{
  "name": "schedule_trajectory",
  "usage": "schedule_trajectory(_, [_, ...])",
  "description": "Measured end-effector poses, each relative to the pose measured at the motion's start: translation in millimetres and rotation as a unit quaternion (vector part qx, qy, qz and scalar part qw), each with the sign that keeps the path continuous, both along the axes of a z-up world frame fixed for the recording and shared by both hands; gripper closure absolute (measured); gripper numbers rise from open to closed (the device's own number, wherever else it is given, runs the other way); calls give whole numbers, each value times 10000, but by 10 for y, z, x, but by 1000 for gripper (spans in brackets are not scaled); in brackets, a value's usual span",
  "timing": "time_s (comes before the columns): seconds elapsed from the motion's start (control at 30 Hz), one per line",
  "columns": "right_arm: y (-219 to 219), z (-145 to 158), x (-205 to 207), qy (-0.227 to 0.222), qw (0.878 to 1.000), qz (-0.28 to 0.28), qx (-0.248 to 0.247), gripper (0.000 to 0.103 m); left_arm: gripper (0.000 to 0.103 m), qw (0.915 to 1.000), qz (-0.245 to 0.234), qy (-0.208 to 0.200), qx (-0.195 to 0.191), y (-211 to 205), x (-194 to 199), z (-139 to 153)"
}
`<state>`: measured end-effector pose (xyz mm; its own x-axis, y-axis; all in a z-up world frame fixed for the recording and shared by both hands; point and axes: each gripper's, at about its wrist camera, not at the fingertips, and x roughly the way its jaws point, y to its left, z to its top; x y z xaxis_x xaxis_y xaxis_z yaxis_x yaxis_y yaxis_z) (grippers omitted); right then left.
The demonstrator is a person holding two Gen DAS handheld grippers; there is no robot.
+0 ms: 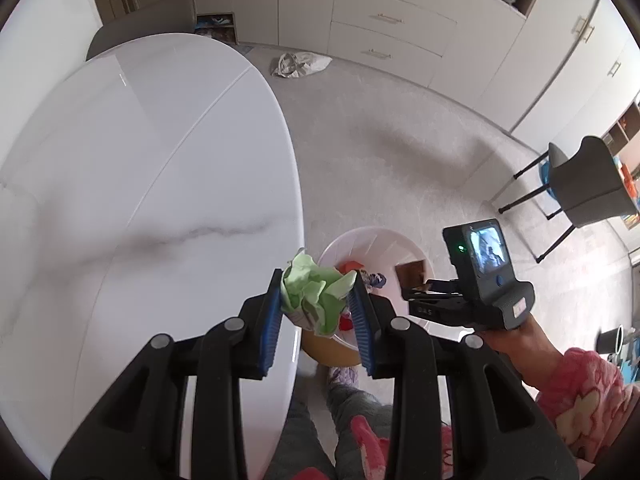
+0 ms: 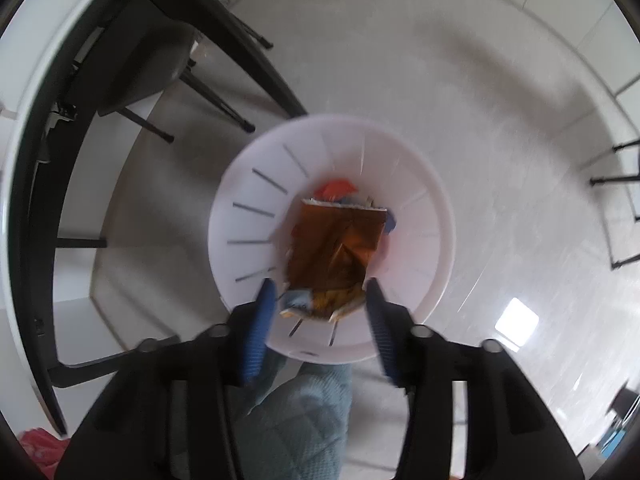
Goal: Collect trash
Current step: 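Open both grippers over the bin to drop the brown bag and green tissue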
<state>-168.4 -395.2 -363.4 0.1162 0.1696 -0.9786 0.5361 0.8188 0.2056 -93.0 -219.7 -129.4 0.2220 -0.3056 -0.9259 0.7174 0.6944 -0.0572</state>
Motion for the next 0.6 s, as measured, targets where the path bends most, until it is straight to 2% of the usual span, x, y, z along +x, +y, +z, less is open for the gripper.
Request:
schedule_trajectory(0.03, [-13,-16,-15,31,10000,-42,17,38,71,10000,-20,15,19,-27,-21,-11])
schedule_trajectory(0.1, [-41,22,-58,62,9999,-62,-128,23,71,10000,-56,38,43,-88,-54,-26])
schedule_trajectory(0.17, [-37,118,-121,79,9992,-35,-395,17,71,9999,-100,68,55,-128,-68,-45])
schedule_trajectory(0.27, [-105,311,-308,-15,9979,-23,-642,15,71,9996,-233,117,90,-242,-96,-93])
schedule_trajectory(0.4, [-245,653,-564,-290,9962,-277,-775,11,71,9986,-482,152,165,-461,-179,-187])
schedule_trajectory(0.5, [-317,875,-782,-431,9935,-511,-916,9,71,9966,-733,243,287,-681,-258,-360])
schedule_trajectory(0.6, [-380,1024,-969,-537,9916,-700,-950,9,70,9929,-972,470,497,-904,-355,-656])
